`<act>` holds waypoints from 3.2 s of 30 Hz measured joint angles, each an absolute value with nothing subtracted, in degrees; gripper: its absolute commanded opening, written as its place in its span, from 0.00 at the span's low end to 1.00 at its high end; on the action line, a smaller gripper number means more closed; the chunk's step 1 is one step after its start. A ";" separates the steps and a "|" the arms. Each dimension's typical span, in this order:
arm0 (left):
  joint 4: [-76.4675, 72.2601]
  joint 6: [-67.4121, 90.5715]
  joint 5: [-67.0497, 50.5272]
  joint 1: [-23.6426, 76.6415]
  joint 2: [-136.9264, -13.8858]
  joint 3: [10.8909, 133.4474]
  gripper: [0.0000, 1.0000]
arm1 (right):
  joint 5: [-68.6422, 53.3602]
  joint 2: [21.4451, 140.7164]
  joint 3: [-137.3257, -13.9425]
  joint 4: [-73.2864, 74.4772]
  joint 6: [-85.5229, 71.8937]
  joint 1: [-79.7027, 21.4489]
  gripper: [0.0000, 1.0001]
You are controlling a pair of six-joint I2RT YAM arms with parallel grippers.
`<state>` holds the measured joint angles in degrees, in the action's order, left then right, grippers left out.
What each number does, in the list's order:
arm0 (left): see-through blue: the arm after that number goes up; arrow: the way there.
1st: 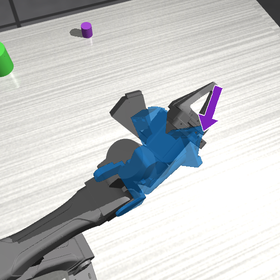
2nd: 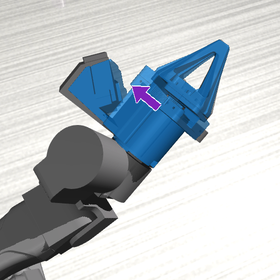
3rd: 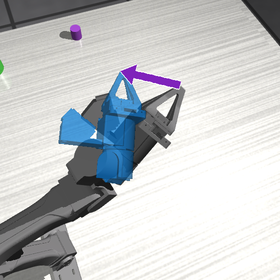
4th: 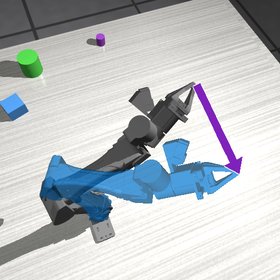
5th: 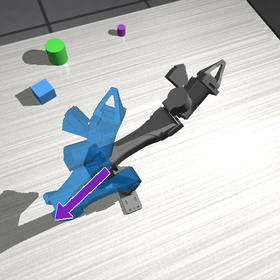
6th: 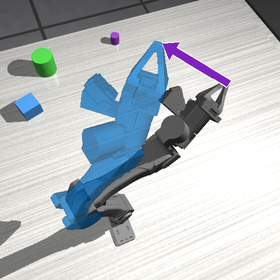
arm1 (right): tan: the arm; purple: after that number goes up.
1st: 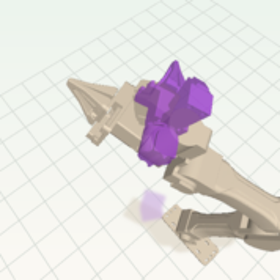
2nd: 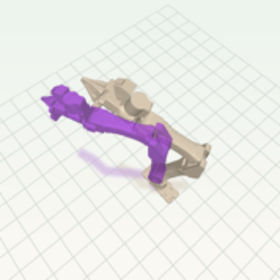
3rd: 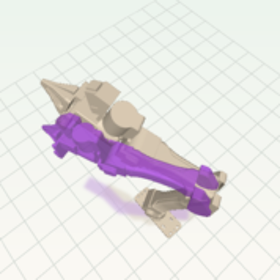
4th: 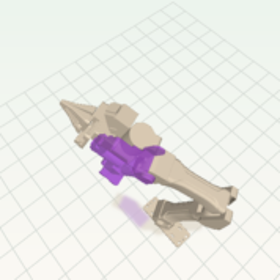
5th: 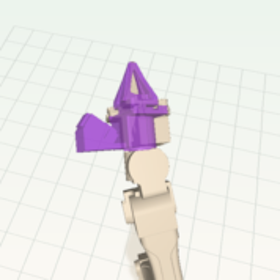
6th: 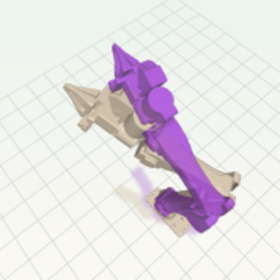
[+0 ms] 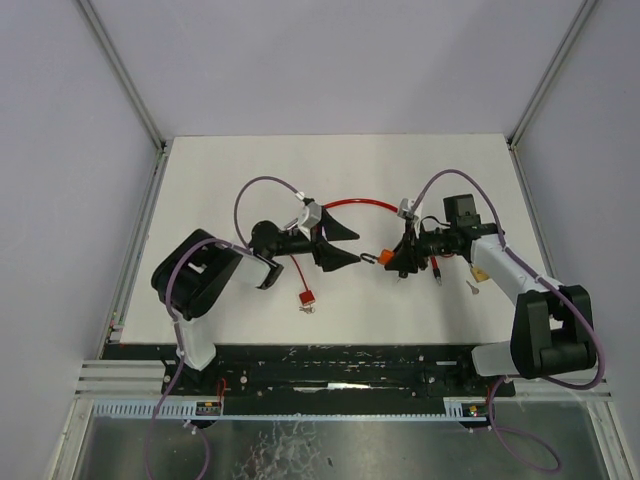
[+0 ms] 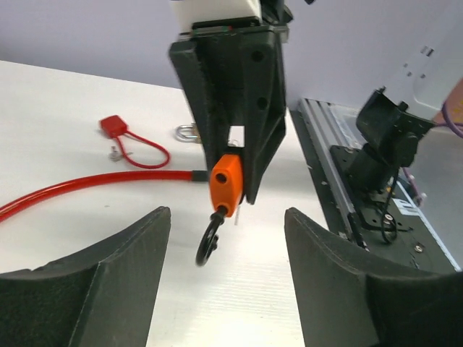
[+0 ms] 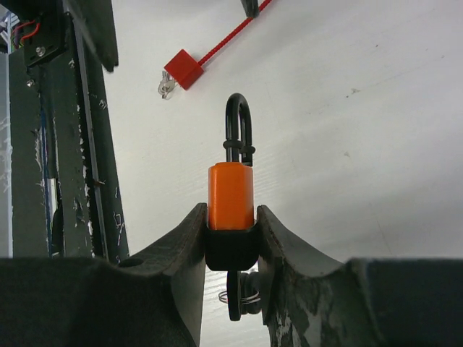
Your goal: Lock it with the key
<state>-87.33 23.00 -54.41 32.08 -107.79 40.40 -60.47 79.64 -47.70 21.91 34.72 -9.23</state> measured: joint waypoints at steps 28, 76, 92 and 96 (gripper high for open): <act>-87.88 50.65 -20.14 39.44 -104.33 39.70 0.79 | -57.08 63.79 -25.74 -45.45 -17.17 -4.71 0.02; -65.39 55.16 5.23 50.92 -106.78 47.90 0.32 | -41.54 65.63 -25.21 -37.98 -1.30 -12.38 0.06; -67.18 35.29 -6.24 46.68 -107.44 47.53 0.14 | -51.24 61.49 -43.09 3.57 33.17 -9.08 0.76; -67.05 19.35 -16.10 44.36 -107.53 47.00 0.14 | -56.07 58.43 -47.97 15.20 40.47 -4.12 0.77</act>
